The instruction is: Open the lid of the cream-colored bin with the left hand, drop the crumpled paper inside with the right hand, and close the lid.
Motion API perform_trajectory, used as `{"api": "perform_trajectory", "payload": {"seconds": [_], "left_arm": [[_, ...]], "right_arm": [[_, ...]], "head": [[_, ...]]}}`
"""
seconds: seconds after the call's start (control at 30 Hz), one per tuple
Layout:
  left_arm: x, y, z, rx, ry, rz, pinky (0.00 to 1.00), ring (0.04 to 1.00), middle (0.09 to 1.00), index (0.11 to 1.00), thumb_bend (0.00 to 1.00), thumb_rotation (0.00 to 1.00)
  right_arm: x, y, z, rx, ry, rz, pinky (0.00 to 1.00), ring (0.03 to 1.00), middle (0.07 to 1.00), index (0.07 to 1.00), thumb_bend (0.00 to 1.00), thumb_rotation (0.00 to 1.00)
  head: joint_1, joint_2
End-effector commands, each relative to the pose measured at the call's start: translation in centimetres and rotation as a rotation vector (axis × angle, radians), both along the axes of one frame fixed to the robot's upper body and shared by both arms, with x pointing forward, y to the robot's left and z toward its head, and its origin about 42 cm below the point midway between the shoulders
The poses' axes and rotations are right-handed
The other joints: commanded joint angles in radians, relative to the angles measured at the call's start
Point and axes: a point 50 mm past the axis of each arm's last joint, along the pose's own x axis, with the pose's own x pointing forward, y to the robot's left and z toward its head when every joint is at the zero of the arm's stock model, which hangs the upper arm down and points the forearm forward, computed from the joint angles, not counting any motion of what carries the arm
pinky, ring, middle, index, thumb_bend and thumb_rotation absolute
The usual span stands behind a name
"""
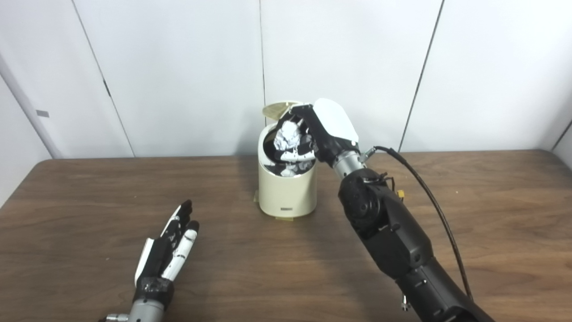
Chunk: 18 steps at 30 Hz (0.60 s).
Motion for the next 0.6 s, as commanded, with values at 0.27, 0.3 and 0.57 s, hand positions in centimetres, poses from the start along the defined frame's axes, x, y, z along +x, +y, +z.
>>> {"api": "perform_trajectory", "payload": {"seconds": [0.27, 0.3, 0.57], "left_arm": [[0.5, -0.5, 0.9, -0.005, -0.032, -0.006, 1.00, 1.000, 0.975, 1.000, 0.51, 0.66], [0.5, -0.5, 0.9, -0.008, -0.033, -0.007, 1.00, 1.000, 0.974, 1.000, 0.51, 0.66], [0.7, -1.0, 0.8, -0.012, -0.039, -0.010, 1.00, 0.998, 0.973, 1.000, 0.48, 0.65]], "right_arm": [[-0.3, 0.5, 2.0, -0.041, -0.027, 0.028, 0.38, 0.455, 0.508, 0.599, 0.54, 0.00], [-0.3, 0.5, 1.9, -0.047, -0.024, 0.029, 0.42, 0.522, 0.545, 0.642, 0.63, 0.02], [-0.4, 0.3, 1.4, -0.093, -0.004, 0.025, 0.64, 0.770, 0.820, 0.758, 0.95, 0.19]], "head": [[0.014, 0.002], [0.014, 0.002], [0.015, 0.004]]}}
